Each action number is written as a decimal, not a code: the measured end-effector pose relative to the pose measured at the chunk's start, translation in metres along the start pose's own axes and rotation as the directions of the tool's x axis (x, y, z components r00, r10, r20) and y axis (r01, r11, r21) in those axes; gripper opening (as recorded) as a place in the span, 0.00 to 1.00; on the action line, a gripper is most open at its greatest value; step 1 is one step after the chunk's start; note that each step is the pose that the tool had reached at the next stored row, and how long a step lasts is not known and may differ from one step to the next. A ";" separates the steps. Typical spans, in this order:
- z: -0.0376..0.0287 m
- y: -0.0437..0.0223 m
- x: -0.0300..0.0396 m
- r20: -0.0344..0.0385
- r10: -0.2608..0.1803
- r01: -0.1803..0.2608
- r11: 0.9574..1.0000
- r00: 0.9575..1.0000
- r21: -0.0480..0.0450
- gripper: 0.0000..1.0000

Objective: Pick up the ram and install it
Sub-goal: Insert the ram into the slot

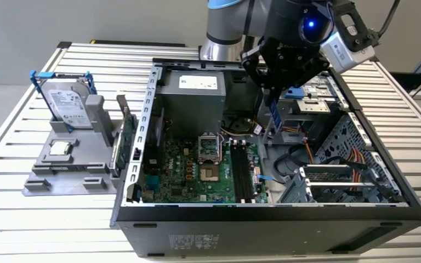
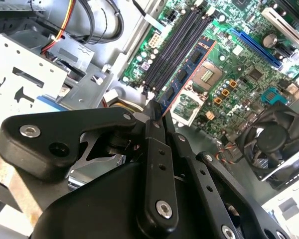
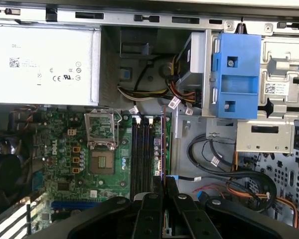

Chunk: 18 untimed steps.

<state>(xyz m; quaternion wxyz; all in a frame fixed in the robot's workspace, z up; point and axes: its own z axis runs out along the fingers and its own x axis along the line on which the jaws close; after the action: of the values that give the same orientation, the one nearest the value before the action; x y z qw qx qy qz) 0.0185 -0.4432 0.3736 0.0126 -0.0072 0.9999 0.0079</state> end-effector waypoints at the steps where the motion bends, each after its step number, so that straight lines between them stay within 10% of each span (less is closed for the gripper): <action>1: 0.0002 0.0000 0.0000 0.000 -0.002 0.002 1.000 1.000 0.000 0.00; 18: 0.0027 -0.0001 -0.0002 0.000 -0.013 0.013 1.000 1.000 0.000 0.00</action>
<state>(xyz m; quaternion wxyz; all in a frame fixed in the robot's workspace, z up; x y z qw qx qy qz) 0.0188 -0.4432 0.3709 0.0126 -0.0137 0.9998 0.0080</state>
